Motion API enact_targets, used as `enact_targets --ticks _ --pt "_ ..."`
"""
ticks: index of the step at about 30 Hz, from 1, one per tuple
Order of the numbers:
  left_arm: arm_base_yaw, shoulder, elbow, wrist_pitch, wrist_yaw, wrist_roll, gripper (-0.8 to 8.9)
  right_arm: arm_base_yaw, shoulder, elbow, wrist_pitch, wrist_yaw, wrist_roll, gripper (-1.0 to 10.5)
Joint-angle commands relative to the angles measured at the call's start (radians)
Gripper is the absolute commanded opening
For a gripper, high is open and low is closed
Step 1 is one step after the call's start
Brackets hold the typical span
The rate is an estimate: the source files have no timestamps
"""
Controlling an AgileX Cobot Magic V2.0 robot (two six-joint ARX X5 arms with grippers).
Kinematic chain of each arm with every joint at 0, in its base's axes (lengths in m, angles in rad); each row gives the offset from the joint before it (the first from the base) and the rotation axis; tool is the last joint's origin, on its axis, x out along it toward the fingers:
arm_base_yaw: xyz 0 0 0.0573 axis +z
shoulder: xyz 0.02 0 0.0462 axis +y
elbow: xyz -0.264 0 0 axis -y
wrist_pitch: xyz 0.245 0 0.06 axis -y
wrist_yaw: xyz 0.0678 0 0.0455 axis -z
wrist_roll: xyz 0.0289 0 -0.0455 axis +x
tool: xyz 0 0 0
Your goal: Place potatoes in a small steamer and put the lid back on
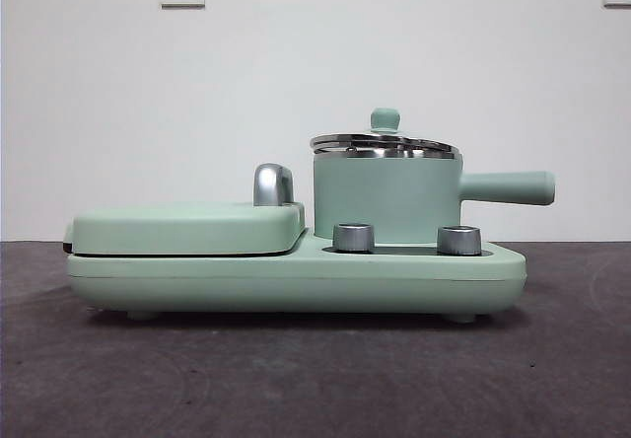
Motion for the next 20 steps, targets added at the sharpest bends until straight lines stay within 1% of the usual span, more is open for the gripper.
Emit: enact_targets --ticks 1,13,15,17,20 --pt "-0.002 -0.002 -0.02 -0.004 0.004 0.007 0.06 0.006 0.004 0.009 0.01 -0.002 -0.004 0.2" --pt "-0.002 -0.002 -0.02 -0.004 0.004 0.007 0.06 -0.004 -0.006 0.009 0.011 -0.002 -0.004 0.2" --pt "-0.002 -0.002 -0.02 -0.004 0.004 0.007 0.06 -0.034 -0.01 0.006 0.012 -0.002 -0.005 0.2" --pt "-0.002 -0.002 -0.02 -0.004 0.004 0.007 0.06 -0.085 -0.011 -0.009 0.026 -0.003 -0.004 0.2" --pt "-0.002 -0.002 -0.02 -0.004 0.004 0.007 0.05 -0.188 -0.04 -0.077 0.109 -0.002 -0.004 0.2"
